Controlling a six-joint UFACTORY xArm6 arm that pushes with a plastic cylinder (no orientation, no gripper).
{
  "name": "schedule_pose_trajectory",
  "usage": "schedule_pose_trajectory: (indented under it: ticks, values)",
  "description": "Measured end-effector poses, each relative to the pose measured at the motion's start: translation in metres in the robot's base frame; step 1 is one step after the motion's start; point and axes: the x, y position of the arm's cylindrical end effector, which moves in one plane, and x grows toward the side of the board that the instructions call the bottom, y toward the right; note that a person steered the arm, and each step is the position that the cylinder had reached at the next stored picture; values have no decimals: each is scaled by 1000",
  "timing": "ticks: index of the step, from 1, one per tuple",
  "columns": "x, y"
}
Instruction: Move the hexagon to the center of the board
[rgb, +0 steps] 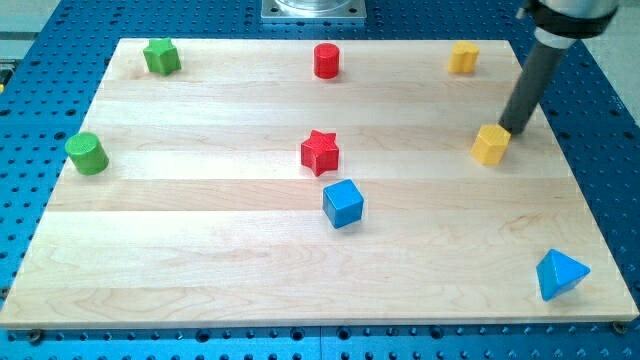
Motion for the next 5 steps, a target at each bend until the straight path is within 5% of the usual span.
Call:
schedule_pose_trajectory:
  ticks: [1, 2, 3, 5]
  values:
    - [36, -13]
    - [3, -37]
    - [45, -92]
    - [74, -80]
